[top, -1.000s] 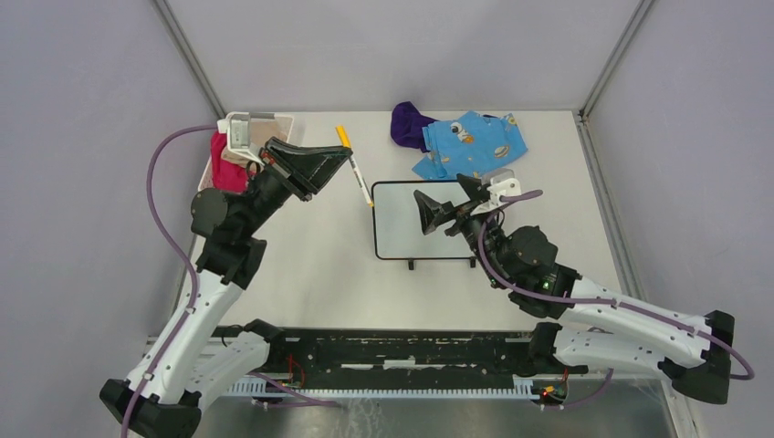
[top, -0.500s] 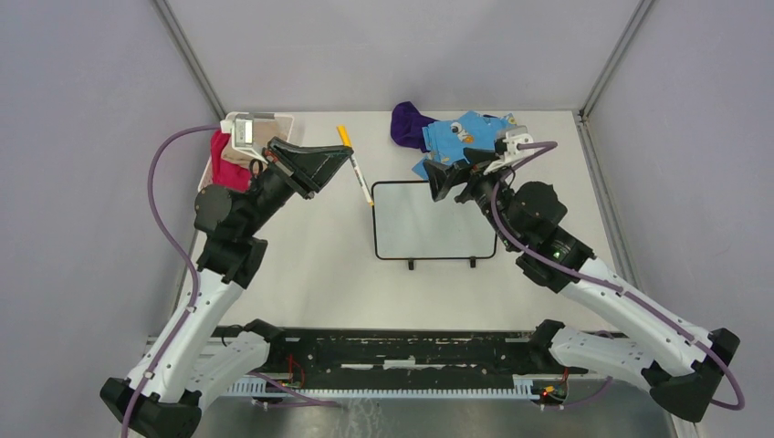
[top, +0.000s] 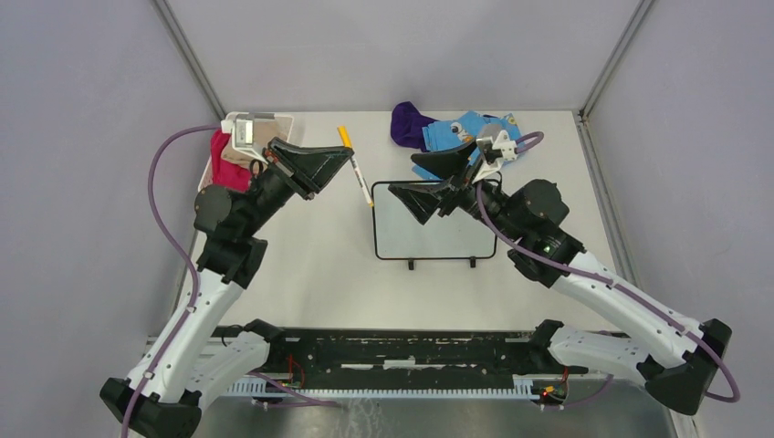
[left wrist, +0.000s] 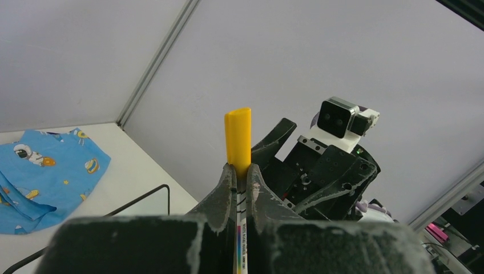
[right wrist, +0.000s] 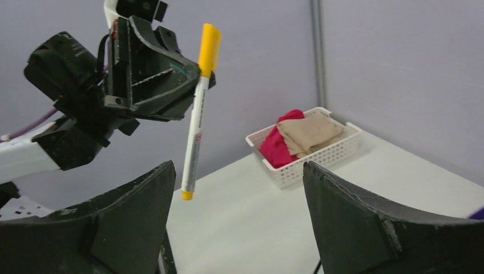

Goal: Write a sentence on the whiteboard
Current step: Open the whiteboard marker at the center of the board.

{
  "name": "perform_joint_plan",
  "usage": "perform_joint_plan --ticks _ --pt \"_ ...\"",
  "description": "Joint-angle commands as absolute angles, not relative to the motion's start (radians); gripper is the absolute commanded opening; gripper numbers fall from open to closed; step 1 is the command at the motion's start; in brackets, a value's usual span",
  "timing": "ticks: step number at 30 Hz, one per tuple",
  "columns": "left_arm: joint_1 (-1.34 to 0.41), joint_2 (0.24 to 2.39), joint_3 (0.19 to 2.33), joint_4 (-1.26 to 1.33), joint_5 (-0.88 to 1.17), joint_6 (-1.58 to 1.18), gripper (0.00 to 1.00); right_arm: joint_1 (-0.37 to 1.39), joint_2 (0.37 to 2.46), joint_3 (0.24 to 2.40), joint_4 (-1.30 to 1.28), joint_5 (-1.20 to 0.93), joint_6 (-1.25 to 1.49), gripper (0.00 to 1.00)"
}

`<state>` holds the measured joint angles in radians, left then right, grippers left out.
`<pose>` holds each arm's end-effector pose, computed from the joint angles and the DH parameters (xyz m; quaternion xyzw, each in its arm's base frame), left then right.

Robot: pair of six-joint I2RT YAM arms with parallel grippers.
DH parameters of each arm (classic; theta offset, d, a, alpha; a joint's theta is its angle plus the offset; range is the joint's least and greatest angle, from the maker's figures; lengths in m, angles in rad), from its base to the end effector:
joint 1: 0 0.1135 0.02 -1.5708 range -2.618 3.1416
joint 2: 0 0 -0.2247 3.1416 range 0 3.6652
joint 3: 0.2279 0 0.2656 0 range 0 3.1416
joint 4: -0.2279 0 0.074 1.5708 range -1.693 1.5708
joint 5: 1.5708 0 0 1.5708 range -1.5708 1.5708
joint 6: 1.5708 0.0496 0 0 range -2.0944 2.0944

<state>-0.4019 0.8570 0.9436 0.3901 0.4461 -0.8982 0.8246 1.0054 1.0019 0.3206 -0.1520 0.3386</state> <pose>0.2042 -0.1100 0.4200 0.0585 0.5381 -0.5957 0.5934 0.1815 0.2074 0.4007 -0.2004 0.5529 0.4808 0.6503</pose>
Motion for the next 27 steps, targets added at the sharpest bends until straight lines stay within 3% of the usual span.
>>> perform_joint_plan --ticks 1,10,27 --pt "-0.408 0.827 0.983 0.412 0.474 -0.866 0.02 0.825 1.049 1.055 0.459 -0.334 0.427 0.87" --pt "-0.420 0.815 0.991 0.407 0.496 -0.851 0.02 0.832 1.131 1.075 0.604 -0.425 0.527 0.82" --pt "-0.431 0.812 0.976 0.449 0.545 -0.870 0.02 0.875 1.252 1.116 0.661 -0.457 0.640 0.59"
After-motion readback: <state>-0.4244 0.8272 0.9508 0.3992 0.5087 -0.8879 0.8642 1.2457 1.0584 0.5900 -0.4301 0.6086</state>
